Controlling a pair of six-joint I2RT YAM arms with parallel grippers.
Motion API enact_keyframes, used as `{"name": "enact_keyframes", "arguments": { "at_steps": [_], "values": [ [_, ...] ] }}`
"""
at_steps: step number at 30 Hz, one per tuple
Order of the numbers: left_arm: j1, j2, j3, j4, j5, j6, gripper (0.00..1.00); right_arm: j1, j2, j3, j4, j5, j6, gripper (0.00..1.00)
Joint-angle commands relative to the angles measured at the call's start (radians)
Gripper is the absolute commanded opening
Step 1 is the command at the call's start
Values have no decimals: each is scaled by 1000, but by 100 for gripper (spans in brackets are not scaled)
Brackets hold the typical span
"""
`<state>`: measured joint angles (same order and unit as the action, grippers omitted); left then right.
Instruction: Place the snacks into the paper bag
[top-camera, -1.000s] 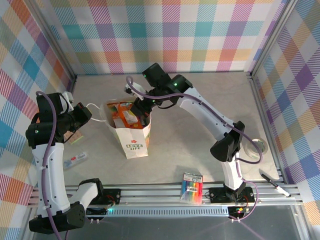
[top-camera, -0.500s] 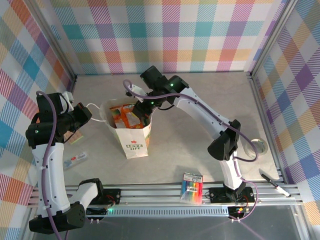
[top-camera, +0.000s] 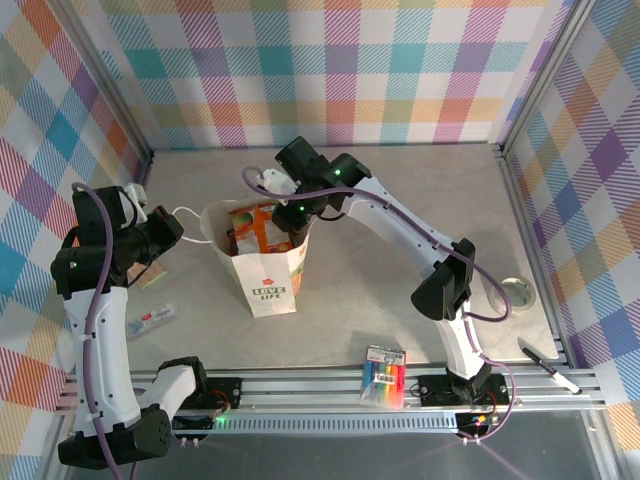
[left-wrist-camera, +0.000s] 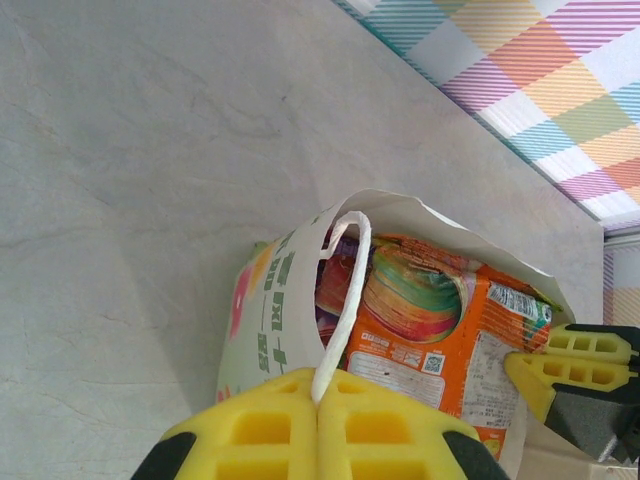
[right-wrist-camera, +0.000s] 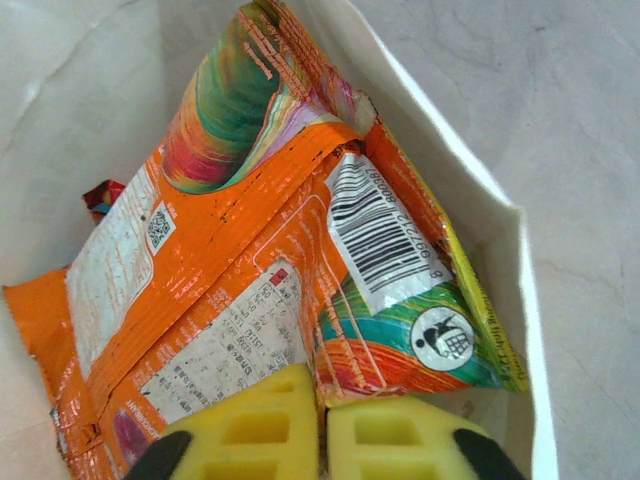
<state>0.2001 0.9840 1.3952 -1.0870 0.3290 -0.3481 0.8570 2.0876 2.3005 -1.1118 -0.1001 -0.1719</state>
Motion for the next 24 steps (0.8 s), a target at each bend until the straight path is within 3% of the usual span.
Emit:
{"name": "enact_keyframes", "arguments": {
  "at_steps": [1,11,18,24],
  "values": [
    [15,-13,-10,-10,17,15,7,-1,26,42,-45,87,8,15],
    [14,-2,-16,-35,123,57,21,22,32,73,-82,225,17,27],
    [13,-5,-9,-45,126,67,26,43,31,83,-97,348,17,55],
    [10,2,12,-65,165,99,33,52,14,93,-91,336,37,59]
  ]
}}
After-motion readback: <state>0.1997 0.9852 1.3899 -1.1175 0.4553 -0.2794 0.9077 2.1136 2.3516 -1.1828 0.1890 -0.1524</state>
